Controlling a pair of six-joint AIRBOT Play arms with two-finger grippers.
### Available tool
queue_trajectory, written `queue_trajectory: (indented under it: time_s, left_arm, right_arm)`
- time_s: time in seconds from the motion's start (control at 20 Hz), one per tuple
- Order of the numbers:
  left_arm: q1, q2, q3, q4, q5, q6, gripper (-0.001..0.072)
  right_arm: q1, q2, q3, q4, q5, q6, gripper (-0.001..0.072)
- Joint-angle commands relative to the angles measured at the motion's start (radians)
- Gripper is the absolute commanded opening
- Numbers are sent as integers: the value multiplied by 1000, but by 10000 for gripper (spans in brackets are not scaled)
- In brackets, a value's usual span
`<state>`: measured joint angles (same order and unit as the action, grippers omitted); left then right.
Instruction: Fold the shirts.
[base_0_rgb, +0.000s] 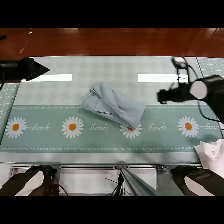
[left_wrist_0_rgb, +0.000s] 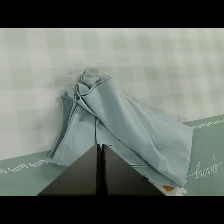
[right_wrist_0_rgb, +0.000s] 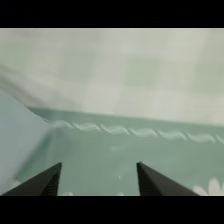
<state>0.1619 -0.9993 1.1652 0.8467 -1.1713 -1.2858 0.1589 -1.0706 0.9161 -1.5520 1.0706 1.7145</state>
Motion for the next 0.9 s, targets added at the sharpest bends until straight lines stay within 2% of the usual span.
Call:
queue_trajectory:
  time_s: [0.0, 0.15, 0.25, 0.4, 0.5, 0.6, 0.65, 0.7, 0.8, 0.85]
  left_arm:
    - [0, 1, -15, 4, -2, 2, 21]
    - [0, 1, -15, 3, -21, 2, 21]
    - [0, 1, -15, 3, -28, 12, 21]
    - [0, 1, -15, 3, -28, 38, 21]
    - [0, 1, -15, 3, -28, 47, 21]
    - [0, 1, -15, 3, -34, 47, 21]
    - [0, 1, -15, 3, -39, 47, 22]
    - [0, 1, -15, 3, -43, 47, 21]
    - [0, 1, -15, 3, -44, 47, 21]
    - [0, 1, -15, 3, -44, 47, 22]
  right_arm:
    - [-236, 57, -197, 379, 66, -146, 592]
    - [-215, 56, -384, 794, -198, -215, 598]
    - [-120, 55, -460, 945, -389, -219, 598]
    - [27, 39, -486, 969, -594, -160, 597]
    - [90, -26, -486, 984, -636, -106, 597]
    - [140, -101, -485, 1038, -645, -114, 582]
    - [158, -127, -484, 1081, -658, -147, 517]
    - [169, -137, -476, 1111, -661, -196, 344]
    - [160, -132, -441, 1131, -634, -290, 45]
    - [140, -116, -410, 1128, -584, -351, 18]
